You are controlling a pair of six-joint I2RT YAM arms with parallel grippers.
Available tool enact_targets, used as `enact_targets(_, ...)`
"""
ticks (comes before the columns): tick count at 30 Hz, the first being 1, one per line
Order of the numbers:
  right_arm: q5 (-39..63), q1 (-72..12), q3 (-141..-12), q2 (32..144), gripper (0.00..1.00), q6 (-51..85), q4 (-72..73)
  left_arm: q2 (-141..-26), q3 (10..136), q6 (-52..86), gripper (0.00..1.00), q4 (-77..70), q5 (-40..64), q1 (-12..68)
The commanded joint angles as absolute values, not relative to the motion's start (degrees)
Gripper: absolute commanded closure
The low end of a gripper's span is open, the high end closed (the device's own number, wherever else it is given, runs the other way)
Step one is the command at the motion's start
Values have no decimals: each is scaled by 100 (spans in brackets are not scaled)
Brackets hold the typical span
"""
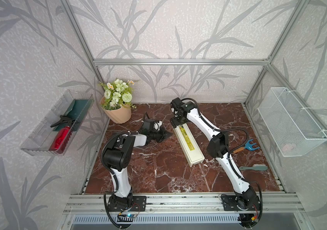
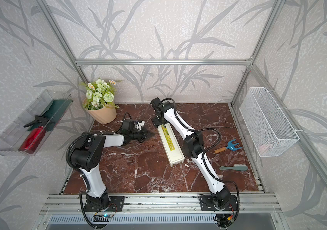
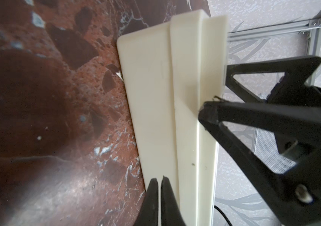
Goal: Put plastic wrap rolls into dispensers
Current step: Close the lid on the plastic wrap cutting box.
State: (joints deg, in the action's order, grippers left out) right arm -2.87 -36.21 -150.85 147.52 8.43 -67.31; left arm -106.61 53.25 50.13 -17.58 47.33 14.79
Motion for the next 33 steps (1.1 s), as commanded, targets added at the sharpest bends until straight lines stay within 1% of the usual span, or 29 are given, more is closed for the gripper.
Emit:
enact_targets(1,119,-3673,-14752,14219,7,755,-6900,-10149,5467,4473,85,-843,4585,1468)
enact_targets(4,103,-3674,-14644,13837,3,639,-6785,-9814,5467,4224,69,-392,4404,1468)
enact_targets(5,67,-3682,-14617,13730,2,610,-6794,-9714,5457,4180,61,-297,4358,1468)
enact_targets(7,-95,-3698,-14517,13528,1,568,-6838,-9579,5434,4166,50,-195,4339,1468)
enact_targets(10,-440,-3718,-14167,13233,1,515,-7012,-9329,5369,4179,29,-127,4314,1476)
enact_targets(11,-583,-3742,-13855,13051,1,510,-6966,-9224,5348,4169,13,-79,4285,1479)
enact_targets(13,-745,-3787,-12985,12590,1,520,-6672,-9042,5348,4086,2,106,4235,1486)
enact_targets(17,-453,-3801,-10824,11334,1,596,-5519,-8673,5328,3949,1,492,4111,1485)
enact_targets(20,-284,-3797,-9726,10635,2,639,-5185,-8465,5294,3892,1,702,4062,1485)
enact_targets(26,-193,-3953,-8048,9552,11,819,-4715,-8204,5191,3876,1,876,4044,1485)
enact_targets(29,-20,-4040,-7445,9255,12,861,-4406,-8155,5136,3920,1,878,4035,1485)
enact_targets(33,-156,-4275,-7060,9104,12,911,-4283,-8138,5075,3938,1,899,4048,1490)
